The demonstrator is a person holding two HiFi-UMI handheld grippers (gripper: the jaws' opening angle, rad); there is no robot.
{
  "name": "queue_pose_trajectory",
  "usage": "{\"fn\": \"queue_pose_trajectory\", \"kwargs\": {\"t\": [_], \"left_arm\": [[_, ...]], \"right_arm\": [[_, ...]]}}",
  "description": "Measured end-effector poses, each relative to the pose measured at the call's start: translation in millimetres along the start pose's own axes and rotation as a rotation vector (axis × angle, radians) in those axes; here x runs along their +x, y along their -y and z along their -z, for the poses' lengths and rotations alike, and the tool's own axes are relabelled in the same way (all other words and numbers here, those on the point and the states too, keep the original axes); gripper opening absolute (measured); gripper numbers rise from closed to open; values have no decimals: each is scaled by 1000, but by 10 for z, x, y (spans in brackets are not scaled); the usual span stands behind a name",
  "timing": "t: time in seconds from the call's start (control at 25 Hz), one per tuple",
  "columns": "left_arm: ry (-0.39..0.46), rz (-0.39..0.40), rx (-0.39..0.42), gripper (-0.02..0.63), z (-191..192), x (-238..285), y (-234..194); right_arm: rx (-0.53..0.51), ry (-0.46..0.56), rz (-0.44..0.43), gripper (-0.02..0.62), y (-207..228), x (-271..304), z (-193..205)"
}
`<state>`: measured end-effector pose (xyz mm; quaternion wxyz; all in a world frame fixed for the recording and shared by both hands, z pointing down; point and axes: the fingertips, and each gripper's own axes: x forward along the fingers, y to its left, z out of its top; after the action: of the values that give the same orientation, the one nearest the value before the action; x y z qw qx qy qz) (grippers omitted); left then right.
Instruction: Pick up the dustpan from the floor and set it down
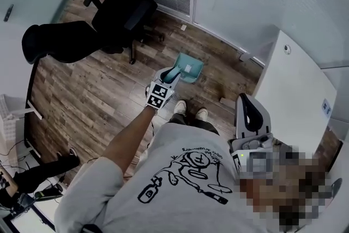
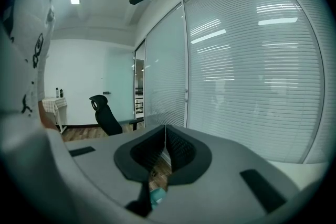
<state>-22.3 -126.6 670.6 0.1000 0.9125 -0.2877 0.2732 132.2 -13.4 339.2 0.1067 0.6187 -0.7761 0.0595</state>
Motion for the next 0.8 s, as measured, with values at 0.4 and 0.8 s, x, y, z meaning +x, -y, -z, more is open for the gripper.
{"fn": "queue_pose_trajectory", "kwargs": {"t": [0.4, 0.8], "left_arm": [[-83, -4, -22, 117, 475, 400, -69], [-103, -34, -45, 117, 700, 574, -226]], "right_arm": [[-26, -44, 29, 6, -31, -17, 46], [-35, -107, 39, 6, -54, -19, 227]]}}
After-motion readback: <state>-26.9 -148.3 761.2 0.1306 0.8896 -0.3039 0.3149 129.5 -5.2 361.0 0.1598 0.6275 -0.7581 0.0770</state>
